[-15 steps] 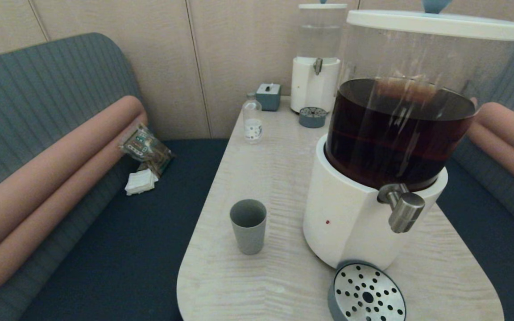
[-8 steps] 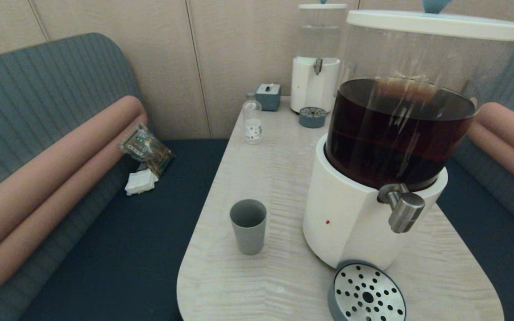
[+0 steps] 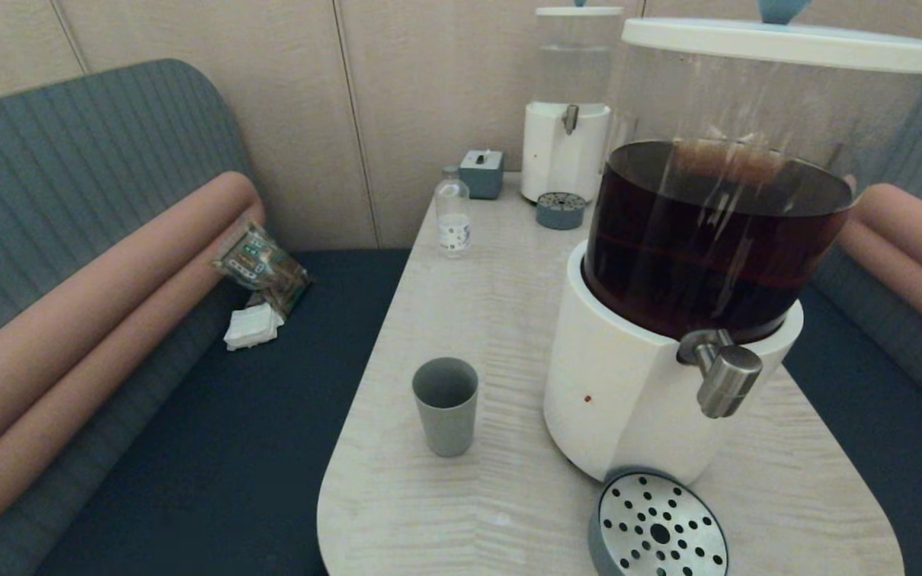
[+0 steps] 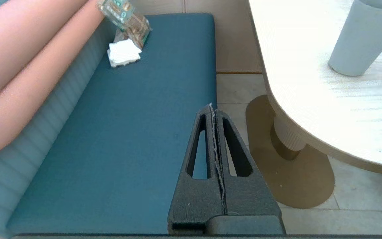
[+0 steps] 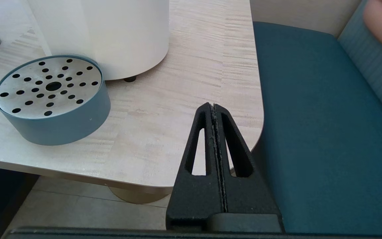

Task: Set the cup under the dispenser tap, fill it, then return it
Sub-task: Pick up the cup

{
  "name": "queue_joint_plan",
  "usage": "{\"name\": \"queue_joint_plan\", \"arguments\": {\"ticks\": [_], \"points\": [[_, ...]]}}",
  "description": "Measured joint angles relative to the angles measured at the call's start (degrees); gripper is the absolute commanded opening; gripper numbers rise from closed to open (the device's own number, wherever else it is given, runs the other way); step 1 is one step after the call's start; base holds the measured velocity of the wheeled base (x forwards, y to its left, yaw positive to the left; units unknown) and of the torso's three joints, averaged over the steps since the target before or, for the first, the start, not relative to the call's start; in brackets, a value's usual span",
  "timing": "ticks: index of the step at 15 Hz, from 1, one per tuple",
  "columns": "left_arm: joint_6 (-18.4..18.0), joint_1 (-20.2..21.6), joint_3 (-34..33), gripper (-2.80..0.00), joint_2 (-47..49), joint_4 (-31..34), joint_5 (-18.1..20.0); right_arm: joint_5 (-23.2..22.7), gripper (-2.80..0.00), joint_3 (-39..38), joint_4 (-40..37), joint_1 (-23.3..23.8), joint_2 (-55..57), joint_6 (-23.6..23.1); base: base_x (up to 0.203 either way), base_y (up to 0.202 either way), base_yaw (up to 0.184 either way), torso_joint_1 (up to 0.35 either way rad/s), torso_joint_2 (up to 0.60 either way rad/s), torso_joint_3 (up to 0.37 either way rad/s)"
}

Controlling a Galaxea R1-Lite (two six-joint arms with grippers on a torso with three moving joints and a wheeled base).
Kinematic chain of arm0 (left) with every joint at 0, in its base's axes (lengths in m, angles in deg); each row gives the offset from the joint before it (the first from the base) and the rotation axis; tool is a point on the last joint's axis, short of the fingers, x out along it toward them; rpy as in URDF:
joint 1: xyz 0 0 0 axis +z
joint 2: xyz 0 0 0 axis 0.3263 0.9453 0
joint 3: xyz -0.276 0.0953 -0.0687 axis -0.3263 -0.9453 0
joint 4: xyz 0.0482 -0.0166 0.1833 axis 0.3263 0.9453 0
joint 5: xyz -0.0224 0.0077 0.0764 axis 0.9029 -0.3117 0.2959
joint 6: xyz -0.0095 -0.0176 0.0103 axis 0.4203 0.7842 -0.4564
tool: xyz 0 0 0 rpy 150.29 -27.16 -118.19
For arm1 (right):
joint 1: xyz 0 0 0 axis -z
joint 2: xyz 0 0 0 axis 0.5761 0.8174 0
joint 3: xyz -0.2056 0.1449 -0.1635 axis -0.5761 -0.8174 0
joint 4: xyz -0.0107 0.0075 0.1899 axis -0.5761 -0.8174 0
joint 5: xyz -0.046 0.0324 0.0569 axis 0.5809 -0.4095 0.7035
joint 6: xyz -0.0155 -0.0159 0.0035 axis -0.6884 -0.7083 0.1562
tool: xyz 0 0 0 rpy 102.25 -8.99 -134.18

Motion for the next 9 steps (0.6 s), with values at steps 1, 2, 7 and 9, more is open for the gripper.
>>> {"name": "queue_joint_plan", "arguments": {"ticks": [1, 2, 7, 9], "points": [[0.11, 0.0, 1.33, -2.8, 0.11, 0.59, 0.35, 0.0, -2.8, 0.0, 0.0, 0.0, 0.0, -0.02, 0.0, 0.0, 0.0, 0.0, 0.0, 0.0], [0.33, 0.0, 3.33, -2.8, 0.3, 1.49, 0.76, 0.01, -2.8, 0.0, 0.0, 0.0, 0.0, -0.02, 0.0, 0.0, 0.0, 0.0, 0.0, 0.0], [3.58, -0.21, 14.24, -2.8, 8.19, 1.01, 7.62, -0.02, -2.8, 0.0, 0.0, 0.0, 0.0, -0.08, 0.0, 0.0, 0.0, 0.0, 0.0, 0.0], [6.17, -0.63, 17.25, -2.8, 15.83, -4.7, 10.23, 0.0, -2.8, 0.0, 0.0, 0.0, 0.0, -0.14, 0.0, 0.0, 0.0, 0.0, 0.0, 0.0]]}}
